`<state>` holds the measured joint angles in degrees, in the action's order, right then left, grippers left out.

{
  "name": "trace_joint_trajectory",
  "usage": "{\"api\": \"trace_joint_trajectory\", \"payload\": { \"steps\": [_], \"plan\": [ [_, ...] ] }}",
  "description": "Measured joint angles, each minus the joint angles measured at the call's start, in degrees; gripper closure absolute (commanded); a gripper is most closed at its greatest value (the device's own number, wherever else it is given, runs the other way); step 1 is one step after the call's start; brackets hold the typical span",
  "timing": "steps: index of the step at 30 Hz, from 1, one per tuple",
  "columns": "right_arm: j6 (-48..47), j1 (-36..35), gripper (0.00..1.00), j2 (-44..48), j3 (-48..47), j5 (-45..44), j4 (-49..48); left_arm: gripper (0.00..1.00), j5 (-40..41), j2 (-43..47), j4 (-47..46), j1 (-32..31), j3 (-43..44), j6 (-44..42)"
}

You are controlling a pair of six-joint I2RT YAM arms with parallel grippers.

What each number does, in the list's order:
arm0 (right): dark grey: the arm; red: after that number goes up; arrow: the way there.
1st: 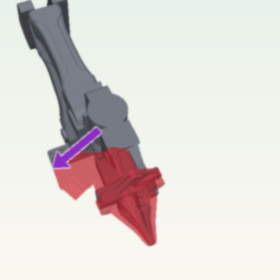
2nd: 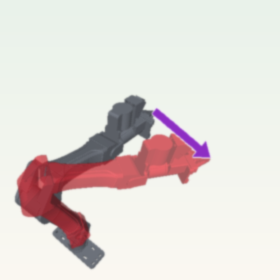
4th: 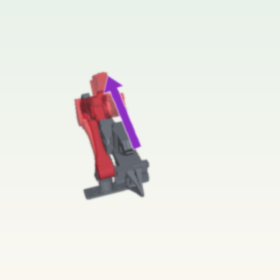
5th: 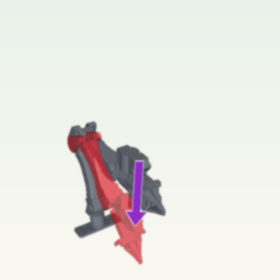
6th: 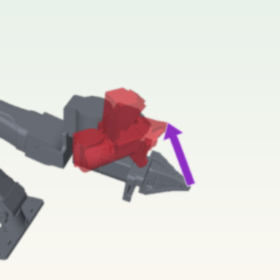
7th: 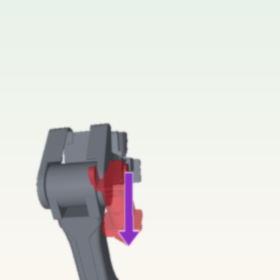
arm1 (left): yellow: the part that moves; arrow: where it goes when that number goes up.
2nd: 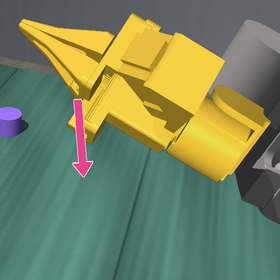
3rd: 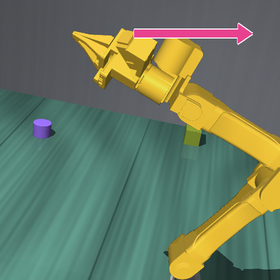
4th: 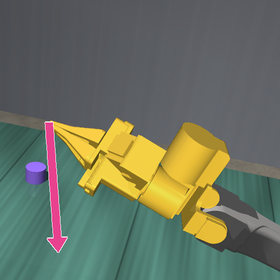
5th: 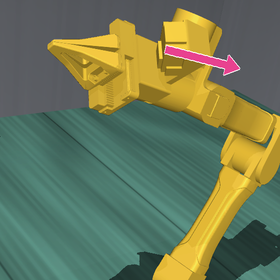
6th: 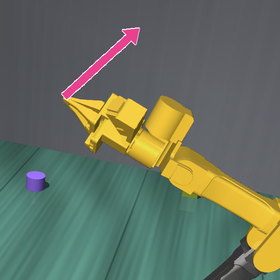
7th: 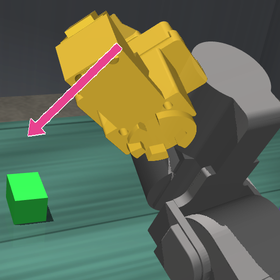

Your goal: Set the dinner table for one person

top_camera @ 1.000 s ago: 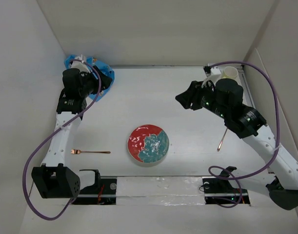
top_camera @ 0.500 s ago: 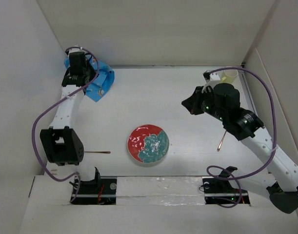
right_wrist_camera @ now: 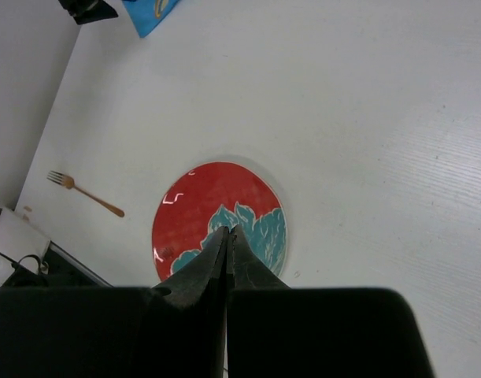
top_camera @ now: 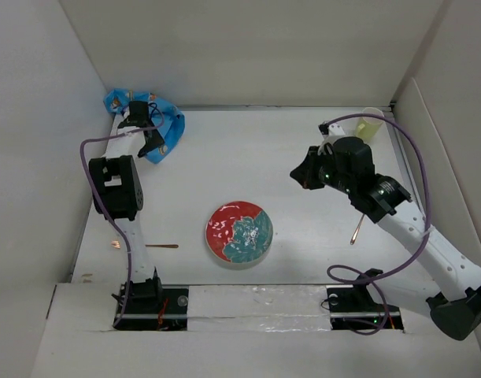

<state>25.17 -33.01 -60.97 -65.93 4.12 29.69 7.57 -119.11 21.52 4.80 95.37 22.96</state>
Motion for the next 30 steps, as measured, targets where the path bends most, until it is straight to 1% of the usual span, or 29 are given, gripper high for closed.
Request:
{"api": "trace_joint_trajectory", "payload": {
  "steps": [1,4,5,8,13,14,15,16,18,19,20,25,28,30],
  "plan": [
    [-0.07,0.02,1.00,-0.72,0.00,0.35,-0.17,0.51,0.00,-1.18,-0.02,-0.28,0.63,-0.11],
    [-0.15,0.07,0.94,-3.21,-0.02,1.16,-0.20,0.50,-0.02,-4.98,0.20,-1.79,3.63,-0.66],
    [-0.15,0.07,0.90,-4.02,-0.04,1.49,-0.17,0.49,-0.04,-6.29,0.24,-2.38,4.83,-0.85],
    [-0.28,0.07,0.86,-6.16,-0.24,2.54,-0.15,0.50,-0.20,-9.70,0.07,-4.17,7.39,-1.25],
    [-0.22,0.04,0.82,-7.85,-0.87,3.89,-0.24,0.53,-0.48,-13.00,0.22,-5.70,11.41,-1.49],
    [-0.13,0.04,0.82,-7.85,-0.90,3.91,-0.24,0.55,-0.39,-13.53,0.22,-5.70,12.17,-1.51],
    [-0.11,0.04,0.81,-7.82,-0.90,3.91,-0.31,0.64,-0.33,-13.88,0.22,-5.68,12.70,-1.53],
    [-0.07,0.04,0.81,-7.82,-0.92,3.91,-0.35,0.71,-0.17,-14.05,0.22,-5.68,12.96,-1.51],
    [-0.02,0.04,0.81,-7.78,-0.98,3.89,-0.42,0.93,0.09,-14.23,0.22,-5.70,13.05,-1.99],
    [-0.02,0.04,0.81,-7.72,-0.98,3.87,-0.46,0.98,0.07,-14.29,0.24,-5.70,13.05,-2.16],
    [-0.02,0.04,0.81,-7.63,-0.98,3.82,-0.52,1.00,0.02,-14.36,0.24,-5.70,13.05,-2.49],
    [-0.04,0.04,0.81,-7.37,-1.09,3.41,-0.63,1.00,0.76,-14.34,0.02,-6.23,12.74,-3.10],
    [-0.07,0.04,0.81,-7.37,-1.11,3.39,-0.85,1.00,2.58,-13.25,-0.87,-8.04,10.84,-4.33],
    [-0.09,0.04,0.81,-7.37,-1.22,3.41,-0.87,1.00,1.33,-12.24,-0.66,-9.88,9.62,-5.11]
  ]
}}
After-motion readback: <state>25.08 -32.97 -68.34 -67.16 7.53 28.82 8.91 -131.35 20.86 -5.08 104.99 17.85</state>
